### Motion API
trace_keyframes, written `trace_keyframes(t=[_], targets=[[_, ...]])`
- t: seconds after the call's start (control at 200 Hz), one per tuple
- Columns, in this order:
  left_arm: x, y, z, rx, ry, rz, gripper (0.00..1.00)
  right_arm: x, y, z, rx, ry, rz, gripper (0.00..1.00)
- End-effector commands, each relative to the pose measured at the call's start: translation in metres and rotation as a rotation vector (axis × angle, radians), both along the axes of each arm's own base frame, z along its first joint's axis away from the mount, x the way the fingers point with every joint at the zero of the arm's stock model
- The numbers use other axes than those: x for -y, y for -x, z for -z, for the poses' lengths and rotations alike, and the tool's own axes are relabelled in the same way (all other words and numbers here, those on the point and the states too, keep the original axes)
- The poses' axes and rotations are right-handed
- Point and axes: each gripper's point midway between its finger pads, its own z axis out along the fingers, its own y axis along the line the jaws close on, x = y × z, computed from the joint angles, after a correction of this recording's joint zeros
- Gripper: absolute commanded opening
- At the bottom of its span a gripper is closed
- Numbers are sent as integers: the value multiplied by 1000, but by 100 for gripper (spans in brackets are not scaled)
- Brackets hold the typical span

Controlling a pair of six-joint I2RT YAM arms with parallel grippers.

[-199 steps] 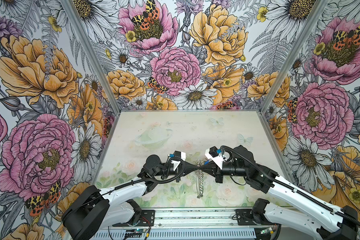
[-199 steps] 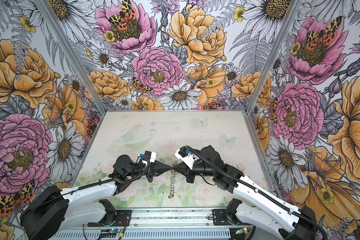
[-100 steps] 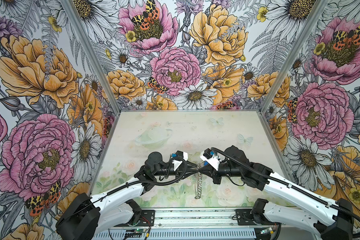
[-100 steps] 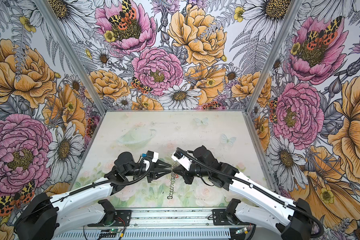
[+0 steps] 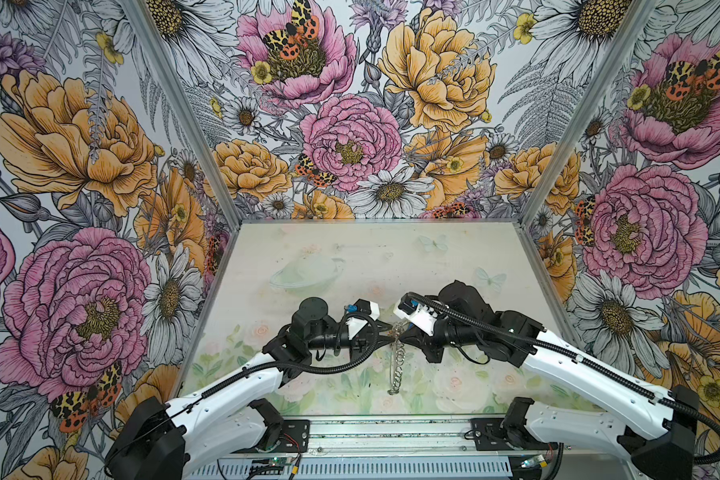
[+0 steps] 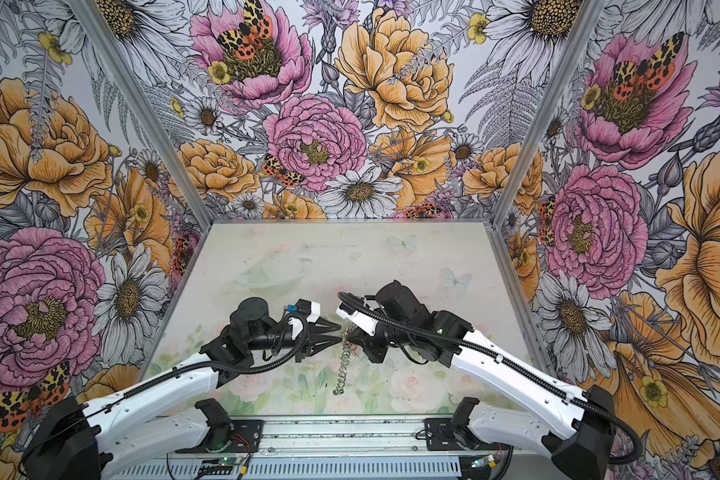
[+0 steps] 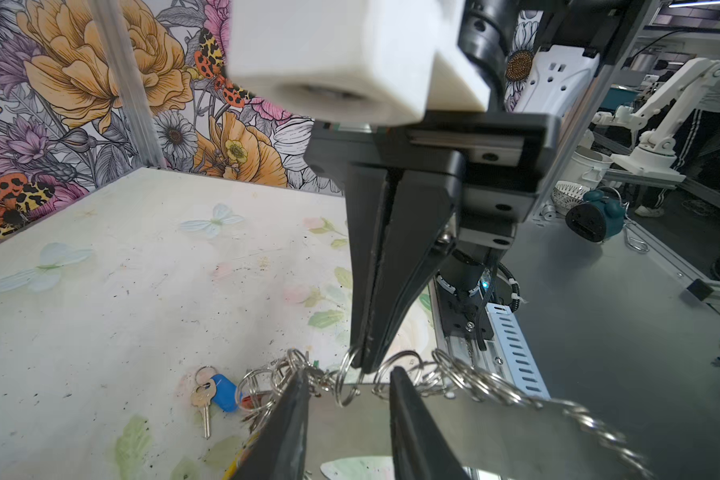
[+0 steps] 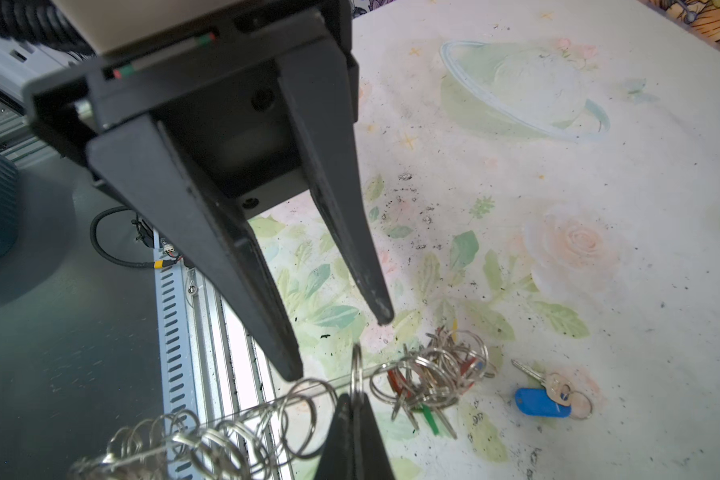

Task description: Put the keys on the keyring

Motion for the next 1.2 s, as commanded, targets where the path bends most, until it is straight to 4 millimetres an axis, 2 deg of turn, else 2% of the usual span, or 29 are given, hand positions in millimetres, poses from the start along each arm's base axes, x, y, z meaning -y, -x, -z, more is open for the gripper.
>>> trace_keyframes(t=[0.0,0.1,0.355,0.535,0.666,0.871,1.021,1.196], targets=[[2,-1,-1,12,-17,2,32,-9,4,-23,49,-48,-64,0],[5,1,3,6,-42,19,27,-11,6,-25,55,-52,-79,0],[10,10,3,-1,-39,86,26,-12,10,-30,64,-71,-108,0],[12,13,1,-3,-36,104,14,-14,10,-30,59,-69,-114,0],[13,12,1,-3,-38,103,4,-11,2,-29,86,-53,-76,0],[14,8,-1,3,-11,70,0,-2,-6,-33,117,-72,-6,0],[13,7,-11,24,60,49,0,6,-9,-42,117,-170,51,14],[13,8,-15,35,104,46,0,14,-10,-47,128,-277,101,17]])
